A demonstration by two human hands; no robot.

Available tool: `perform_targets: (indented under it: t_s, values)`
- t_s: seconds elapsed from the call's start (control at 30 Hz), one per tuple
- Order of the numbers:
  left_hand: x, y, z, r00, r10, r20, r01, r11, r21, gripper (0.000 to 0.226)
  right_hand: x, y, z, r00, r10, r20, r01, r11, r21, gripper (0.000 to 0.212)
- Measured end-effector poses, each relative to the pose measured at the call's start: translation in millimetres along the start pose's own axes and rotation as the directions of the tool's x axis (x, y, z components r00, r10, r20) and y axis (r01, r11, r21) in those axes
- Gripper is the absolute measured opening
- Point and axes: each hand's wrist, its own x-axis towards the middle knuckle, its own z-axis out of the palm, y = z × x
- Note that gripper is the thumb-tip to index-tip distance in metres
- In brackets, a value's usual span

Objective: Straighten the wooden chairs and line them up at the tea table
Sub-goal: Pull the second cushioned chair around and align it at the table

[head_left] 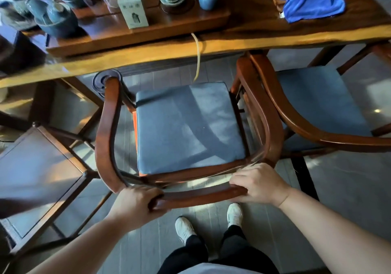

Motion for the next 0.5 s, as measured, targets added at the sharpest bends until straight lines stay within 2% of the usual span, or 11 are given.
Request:
perform_targets:
  t_s: [0.07,0.17,0.37,0.5]
  values:
    - [5.4,-1.9,1.2,0.999,-0.017,-0.03,0.017,1.0,0.019,0.038,7.4,9.9,-1.8,1.0,0.004,0.01,-0.004,1.0,-0.004,0.042]
    - [15.7,-6.9,0.0,1.0,-0.023,0.002,0.023,0.999,0.043,0.043,13.3,25.6,-3.3,0.999,0.023,0.037,-0.022,0.999,-0.027,0.045]
    - [22.0,-29.2,-12.8,0.998,0.002,0.055,-0.008,0.995,0.101,0.048,31.2,17.5,4.6,0.998,0.042,-0.039,-0.043,0.998,-0.034,0.05]
    - [23.2,-46.6,-22.3,0.997,-0.048,0.068,0.042,0.995,0.091,0.052,47.1,6.4,10.4,0.995,0.07,-0.073,-0.072,0.997,-0.026,0.052]
